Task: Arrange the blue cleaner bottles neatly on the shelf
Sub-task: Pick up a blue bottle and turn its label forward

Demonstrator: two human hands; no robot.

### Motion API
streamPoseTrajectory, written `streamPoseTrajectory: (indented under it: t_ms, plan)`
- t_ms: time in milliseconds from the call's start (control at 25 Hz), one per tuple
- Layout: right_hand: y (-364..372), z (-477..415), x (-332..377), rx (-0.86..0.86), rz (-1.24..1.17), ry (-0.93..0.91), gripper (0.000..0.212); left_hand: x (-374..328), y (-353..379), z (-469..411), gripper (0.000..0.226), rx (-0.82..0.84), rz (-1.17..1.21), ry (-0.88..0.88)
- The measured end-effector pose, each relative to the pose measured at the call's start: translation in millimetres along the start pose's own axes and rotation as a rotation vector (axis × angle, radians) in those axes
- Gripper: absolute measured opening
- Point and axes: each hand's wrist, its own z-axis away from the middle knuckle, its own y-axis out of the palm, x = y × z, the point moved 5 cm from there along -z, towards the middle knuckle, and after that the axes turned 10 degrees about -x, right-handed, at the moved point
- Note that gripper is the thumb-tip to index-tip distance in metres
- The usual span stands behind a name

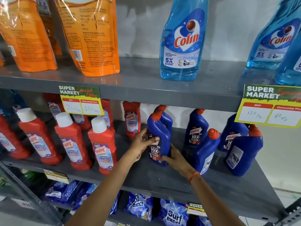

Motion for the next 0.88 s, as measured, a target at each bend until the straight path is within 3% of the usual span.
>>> streamPoseTrajectory:
  t_ms: [240, 440, 880]
  plan:
    - [10.3, -24.6, -23.0, -0.049, 0.062, 0.010, 0.083, 10.0, -4.2, 4.2, 0.046, -0.151, -0.077, 0.114]
    - [17.1, -28.3, -25.6, -0.069, 0.093, 0.045, 0.084, 21.6, -11.7, 3.4, 0.048, -0.172, -0.101, 0.101]
    - [23.6, -19.3, -14.8, -0.125, 0.094, 0.121, 0.069, 32.9, -11.0, 2.6, 0.078, -0.189, -0.175, 0.076]
